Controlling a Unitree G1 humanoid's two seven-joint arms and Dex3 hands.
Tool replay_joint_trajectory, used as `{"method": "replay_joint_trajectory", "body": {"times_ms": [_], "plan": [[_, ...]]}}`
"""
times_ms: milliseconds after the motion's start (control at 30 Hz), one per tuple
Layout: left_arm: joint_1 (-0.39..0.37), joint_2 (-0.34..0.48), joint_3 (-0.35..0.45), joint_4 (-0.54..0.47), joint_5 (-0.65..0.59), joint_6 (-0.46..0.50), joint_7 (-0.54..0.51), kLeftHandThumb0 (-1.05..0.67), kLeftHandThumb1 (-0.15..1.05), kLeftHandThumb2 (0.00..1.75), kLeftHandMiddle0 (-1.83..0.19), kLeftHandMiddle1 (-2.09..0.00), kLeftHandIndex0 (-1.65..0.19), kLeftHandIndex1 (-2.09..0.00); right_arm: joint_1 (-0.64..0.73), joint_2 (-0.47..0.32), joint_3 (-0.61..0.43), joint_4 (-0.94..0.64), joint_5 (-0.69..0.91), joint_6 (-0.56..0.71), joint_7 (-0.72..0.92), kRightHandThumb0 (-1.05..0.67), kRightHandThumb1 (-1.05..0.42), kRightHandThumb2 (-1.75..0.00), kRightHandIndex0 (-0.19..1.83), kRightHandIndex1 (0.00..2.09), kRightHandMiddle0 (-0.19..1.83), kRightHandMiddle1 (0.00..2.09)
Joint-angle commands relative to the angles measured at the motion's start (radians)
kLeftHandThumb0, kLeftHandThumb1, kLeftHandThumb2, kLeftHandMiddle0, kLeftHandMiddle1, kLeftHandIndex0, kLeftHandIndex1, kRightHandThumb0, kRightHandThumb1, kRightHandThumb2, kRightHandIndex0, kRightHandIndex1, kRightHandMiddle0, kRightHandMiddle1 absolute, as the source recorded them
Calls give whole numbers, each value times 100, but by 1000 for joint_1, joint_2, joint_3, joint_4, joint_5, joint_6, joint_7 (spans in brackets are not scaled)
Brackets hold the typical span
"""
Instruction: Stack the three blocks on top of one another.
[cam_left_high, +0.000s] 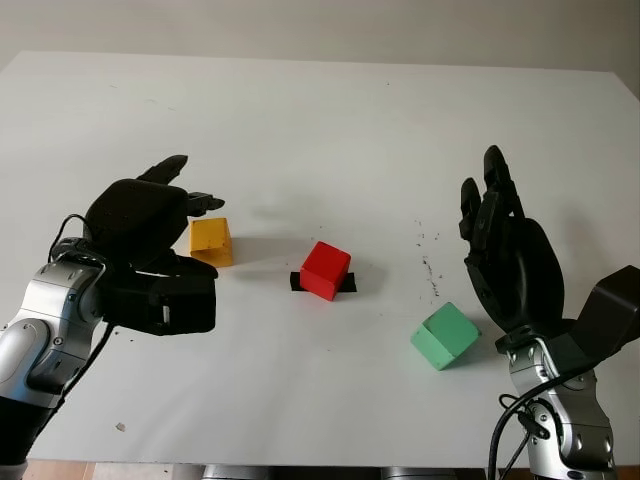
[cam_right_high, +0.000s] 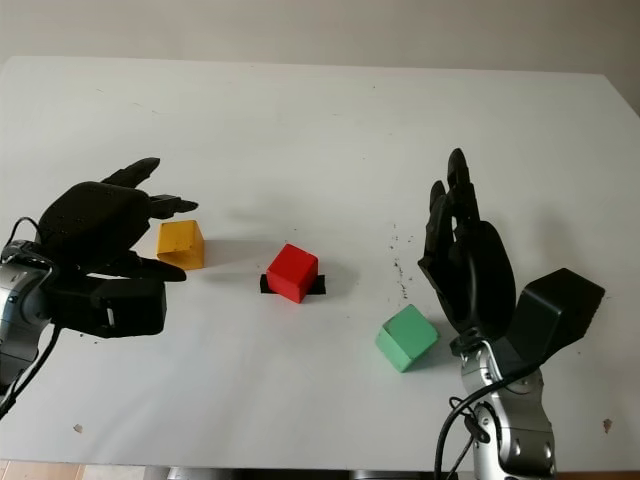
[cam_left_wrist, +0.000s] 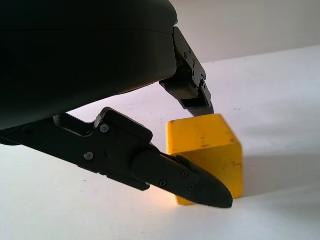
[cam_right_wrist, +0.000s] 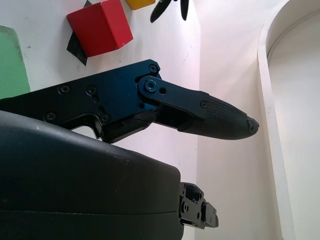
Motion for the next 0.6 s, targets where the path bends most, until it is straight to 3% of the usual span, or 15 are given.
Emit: {"method": "replay_joint_trajectory", "body": {"times_ms": [0, 300, 567], "plan": [[6, -11, 21, 11, -23, -4, 10, -63, 103, 6, -20, -6, -36, -95, 3, -4, -12, -22, 11, 6, 2, -72, -105, -70, -19, 0, -19, 0], [5, 3, 29, 53, -57, -66, 55, -47, 105, 19, -29, -7, -33, -114, 0, 2, -24, -21, 16, 7, -9, -68, -105, -67, -19, 0, -19, 0], [4, 27, 24, 44, -28, -69, 40, -43, 105, 19, -31, -6, -29, -120, -4, 13, -29, -17, 30, 3, -19, -67, -105, -62, -19, 0, -19, 0]]}}
